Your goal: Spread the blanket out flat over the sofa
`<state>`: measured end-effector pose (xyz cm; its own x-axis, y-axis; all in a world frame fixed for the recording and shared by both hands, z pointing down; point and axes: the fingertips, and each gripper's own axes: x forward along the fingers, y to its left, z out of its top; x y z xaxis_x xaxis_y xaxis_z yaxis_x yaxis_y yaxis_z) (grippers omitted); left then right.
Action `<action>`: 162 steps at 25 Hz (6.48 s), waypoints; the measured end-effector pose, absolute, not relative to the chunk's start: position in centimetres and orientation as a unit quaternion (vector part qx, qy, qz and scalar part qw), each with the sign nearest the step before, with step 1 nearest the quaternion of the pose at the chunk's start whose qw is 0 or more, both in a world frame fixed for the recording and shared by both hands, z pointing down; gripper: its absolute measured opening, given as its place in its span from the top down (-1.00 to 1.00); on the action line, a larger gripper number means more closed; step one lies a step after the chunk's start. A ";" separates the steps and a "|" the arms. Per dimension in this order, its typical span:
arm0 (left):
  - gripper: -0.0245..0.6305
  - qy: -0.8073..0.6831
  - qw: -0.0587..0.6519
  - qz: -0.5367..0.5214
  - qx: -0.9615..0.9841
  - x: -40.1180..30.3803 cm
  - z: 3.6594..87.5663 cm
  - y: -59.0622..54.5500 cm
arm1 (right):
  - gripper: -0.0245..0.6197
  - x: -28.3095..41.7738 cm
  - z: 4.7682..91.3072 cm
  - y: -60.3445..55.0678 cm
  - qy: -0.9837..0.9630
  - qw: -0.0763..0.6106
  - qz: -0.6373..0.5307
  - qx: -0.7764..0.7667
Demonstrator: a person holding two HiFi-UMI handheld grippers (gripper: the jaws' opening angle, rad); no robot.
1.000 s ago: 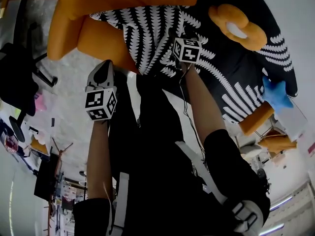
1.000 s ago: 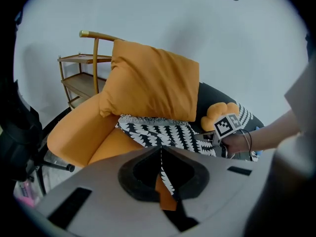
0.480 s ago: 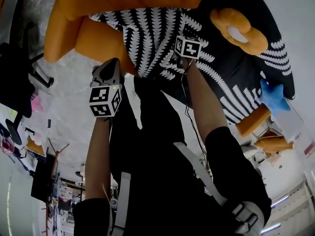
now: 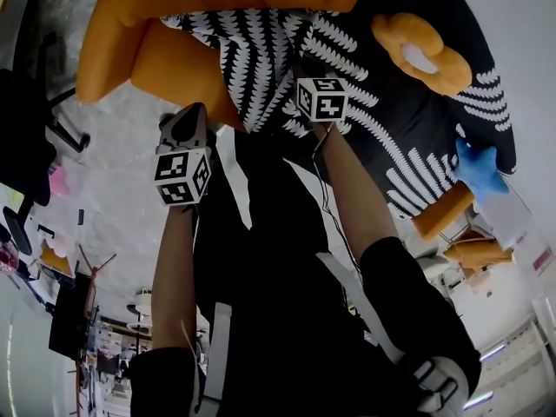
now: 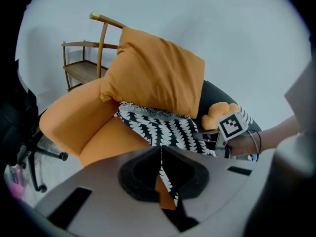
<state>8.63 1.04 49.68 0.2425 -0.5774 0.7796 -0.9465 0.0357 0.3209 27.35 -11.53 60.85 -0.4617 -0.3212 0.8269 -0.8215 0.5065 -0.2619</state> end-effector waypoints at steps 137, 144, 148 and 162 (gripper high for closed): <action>0.86 -0.450 0.416 0.266 0.744 -2.3 48.1 11.0 | 0.56 15.9 56.0 13.4 -0.719 0.344 0.423 0.431; 0.86 -0.372 0.366 0.329 0.787 6.7 42.9 12.7 | 0.58 24.0 49.3 18.1 -0.707 0.330 0.435 0.449; 0.86 -0.366 0.335 0.321 0.806 10.4 39.1 10.6 | 0.84 28.7 46.0 18.2 -0.698 0.306 0.426 0.486; 0.86 -0.382 0.351 0.217 0.827 19.4 26.3 11.3 | 0.90 31.8 28.9 15.4 -0.757 0.207 0.333 0.523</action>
